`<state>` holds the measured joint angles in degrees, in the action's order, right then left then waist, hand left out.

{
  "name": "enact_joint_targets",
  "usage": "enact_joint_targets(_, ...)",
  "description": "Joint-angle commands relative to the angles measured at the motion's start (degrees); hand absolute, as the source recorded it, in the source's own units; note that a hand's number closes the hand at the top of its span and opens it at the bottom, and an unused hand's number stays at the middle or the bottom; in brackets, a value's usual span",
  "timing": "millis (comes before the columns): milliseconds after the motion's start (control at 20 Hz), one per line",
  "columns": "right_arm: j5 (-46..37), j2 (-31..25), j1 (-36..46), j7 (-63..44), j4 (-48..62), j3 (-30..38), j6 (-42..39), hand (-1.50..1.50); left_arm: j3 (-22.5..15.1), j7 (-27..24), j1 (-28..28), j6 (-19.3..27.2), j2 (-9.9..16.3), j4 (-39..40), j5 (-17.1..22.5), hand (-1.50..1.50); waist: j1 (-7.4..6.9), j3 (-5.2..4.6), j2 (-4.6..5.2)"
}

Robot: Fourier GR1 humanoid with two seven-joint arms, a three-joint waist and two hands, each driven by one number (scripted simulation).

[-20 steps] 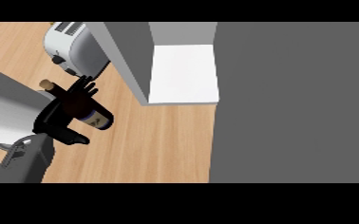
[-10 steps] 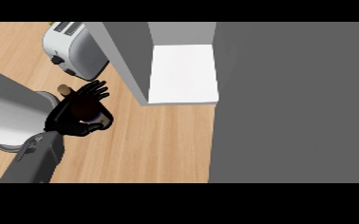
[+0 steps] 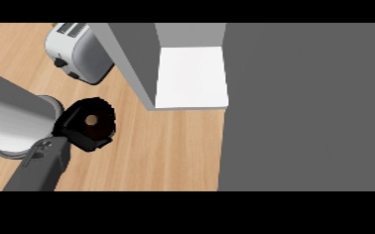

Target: Pick up the wine, place it into the cabinet and close the cabinet

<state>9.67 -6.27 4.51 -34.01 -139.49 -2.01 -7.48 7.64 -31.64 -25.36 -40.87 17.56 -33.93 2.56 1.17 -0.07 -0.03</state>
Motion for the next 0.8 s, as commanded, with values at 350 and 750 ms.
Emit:
enact_joint_targets(350, 3.16, 0.0, -2.16, -2.83, -6.33, 1.33, 0.43, -1.5, 5.88, -11.06, 16.54, 21.94, -6.34, -12.0, 2.77, 1.5, -1.84, 0.13, -0.53)
enact_joint_targets(750, 5.34, 0.35, -0.29, -4.69, -6.73, 1.63, 1.09, -1.5, 3.17, -8.78, 24.59, 30.87, -12.19, -33.8, 2.24, 1.5, -1.41, 0.11, -0.2)
